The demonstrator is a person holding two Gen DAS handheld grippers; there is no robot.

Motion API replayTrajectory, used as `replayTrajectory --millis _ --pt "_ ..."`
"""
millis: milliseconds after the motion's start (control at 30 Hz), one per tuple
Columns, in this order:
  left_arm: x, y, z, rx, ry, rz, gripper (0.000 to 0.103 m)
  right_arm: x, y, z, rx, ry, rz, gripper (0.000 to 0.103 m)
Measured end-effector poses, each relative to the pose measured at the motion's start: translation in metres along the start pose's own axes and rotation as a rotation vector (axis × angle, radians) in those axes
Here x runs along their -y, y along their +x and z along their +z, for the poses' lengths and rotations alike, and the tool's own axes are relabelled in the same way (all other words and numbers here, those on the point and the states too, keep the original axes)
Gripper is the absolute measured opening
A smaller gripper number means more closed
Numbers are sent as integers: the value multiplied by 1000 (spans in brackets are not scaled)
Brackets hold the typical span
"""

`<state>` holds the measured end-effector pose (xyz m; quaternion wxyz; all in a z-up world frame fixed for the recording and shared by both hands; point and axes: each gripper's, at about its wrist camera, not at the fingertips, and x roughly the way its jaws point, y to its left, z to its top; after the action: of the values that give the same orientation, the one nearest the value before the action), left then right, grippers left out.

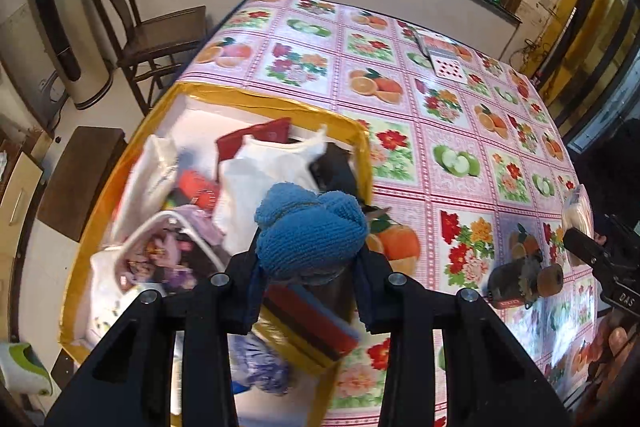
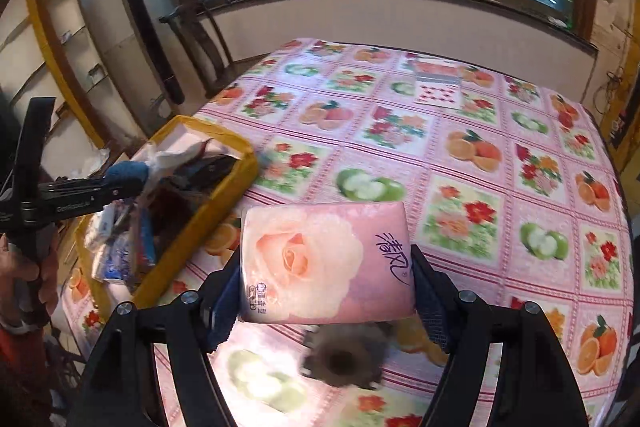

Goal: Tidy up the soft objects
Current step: 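Carry the pink tissue pack and blue cloth over the box lid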

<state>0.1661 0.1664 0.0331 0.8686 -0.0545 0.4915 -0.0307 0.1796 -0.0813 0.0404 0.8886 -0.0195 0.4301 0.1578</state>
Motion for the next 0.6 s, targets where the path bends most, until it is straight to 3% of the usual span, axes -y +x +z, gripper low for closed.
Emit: replayTrajectory --millis 300,433,500,600 --pt "-63 11 -12 -17 -70 35 35 -135 97 40 -80 -121 115 76" --pt "-72 21 -13 -22 -79 27 35 -163 132 41 -122 -122 137 76" --pt "-75 20 -14 -3 -81 61 35 -167 142 41 -123 -102 133 77" --pt "-85 19 -17 2 -96 26 37 -162 149 39 -136 -62 165 80"
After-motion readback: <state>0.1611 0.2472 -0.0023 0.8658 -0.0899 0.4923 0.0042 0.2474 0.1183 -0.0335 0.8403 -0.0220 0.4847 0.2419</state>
